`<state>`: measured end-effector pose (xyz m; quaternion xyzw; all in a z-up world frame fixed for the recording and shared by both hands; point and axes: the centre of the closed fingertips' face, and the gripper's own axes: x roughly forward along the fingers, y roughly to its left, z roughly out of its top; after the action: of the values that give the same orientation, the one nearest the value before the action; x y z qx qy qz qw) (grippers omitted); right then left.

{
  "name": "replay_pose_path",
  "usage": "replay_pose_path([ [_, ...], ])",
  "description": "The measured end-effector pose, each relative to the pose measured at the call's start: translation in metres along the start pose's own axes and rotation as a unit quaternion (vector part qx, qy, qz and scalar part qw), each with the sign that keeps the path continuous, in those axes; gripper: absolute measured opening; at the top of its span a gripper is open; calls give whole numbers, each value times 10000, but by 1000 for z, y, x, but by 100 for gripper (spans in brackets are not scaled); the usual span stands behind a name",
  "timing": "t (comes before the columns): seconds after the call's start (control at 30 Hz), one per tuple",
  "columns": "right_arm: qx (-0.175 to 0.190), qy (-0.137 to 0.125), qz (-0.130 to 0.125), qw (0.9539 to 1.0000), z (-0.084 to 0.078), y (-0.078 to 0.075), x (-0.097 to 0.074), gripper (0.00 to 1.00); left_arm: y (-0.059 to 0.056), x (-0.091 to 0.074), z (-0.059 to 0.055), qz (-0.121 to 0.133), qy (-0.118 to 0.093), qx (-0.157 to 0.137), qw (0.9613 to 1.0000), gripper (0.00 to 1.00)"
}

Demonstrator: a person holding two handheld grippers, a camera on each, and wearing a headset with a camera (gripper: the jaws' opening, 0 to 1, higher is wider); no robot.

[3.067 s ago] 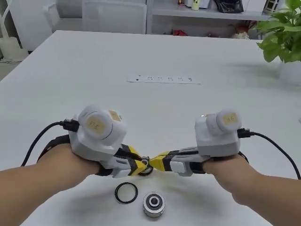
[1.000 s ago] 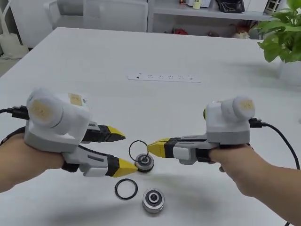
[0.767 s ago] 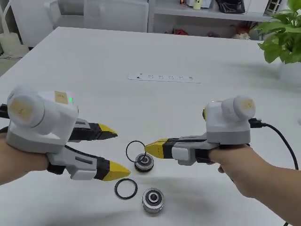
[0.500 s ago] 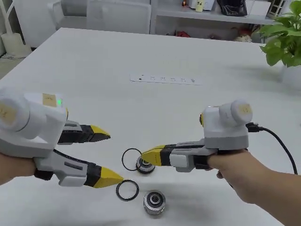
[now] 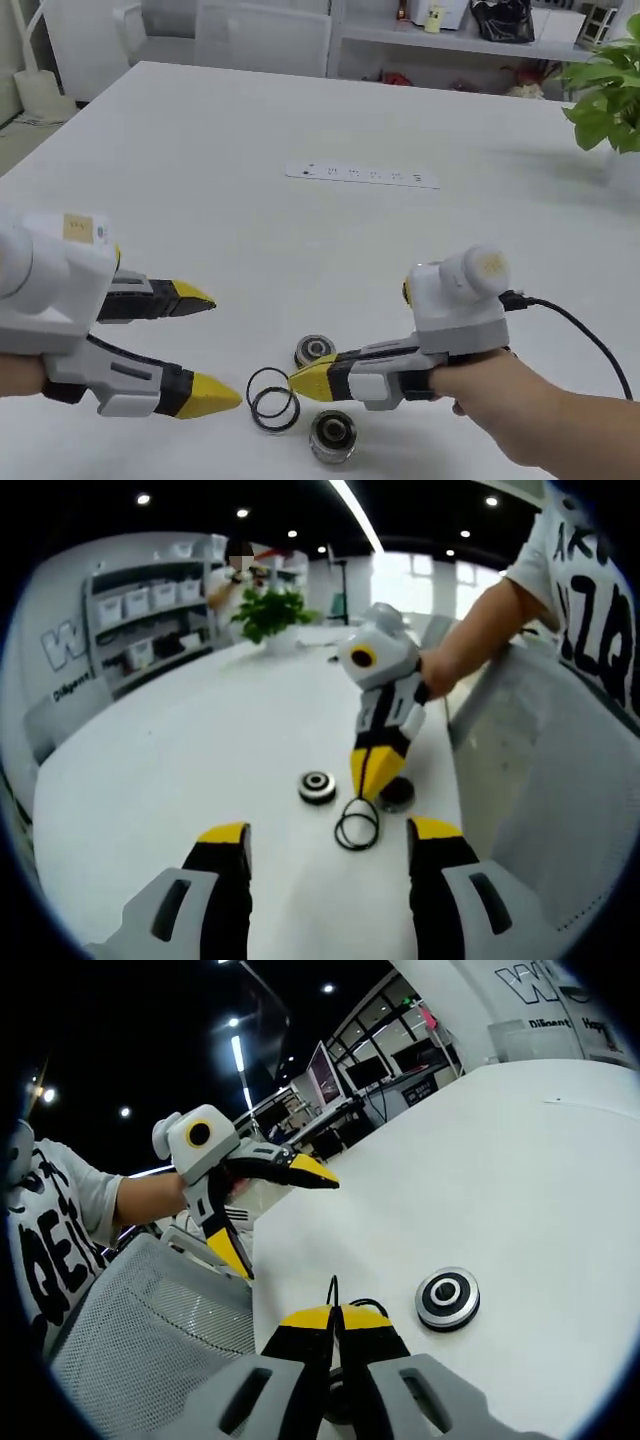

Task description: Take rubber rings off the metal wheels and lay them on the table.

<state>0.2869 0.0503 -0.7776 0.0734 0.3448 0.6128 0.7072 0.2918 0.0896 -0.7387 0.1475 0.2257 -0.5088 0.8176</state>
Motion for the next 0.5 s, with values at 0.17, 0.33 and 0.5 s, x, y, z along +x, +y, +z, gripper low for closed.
replay_pose_path([
  [0.17, 53, 107, -47, 9999, -8, -4, 2, 0, -2, 2, -3, -12, 32, -43, 10000, 64],
  [0.33, 94, 134, -122, 9998, -11, -8, 3, 0, -4, 4, -6, -32, 76, -30, 10000, 63],
  [0.5, 82, 115, -212, 9997, -11, -13, 3, 0, -3, 5, -7, -26, 94, -54, 9999, 63],
])
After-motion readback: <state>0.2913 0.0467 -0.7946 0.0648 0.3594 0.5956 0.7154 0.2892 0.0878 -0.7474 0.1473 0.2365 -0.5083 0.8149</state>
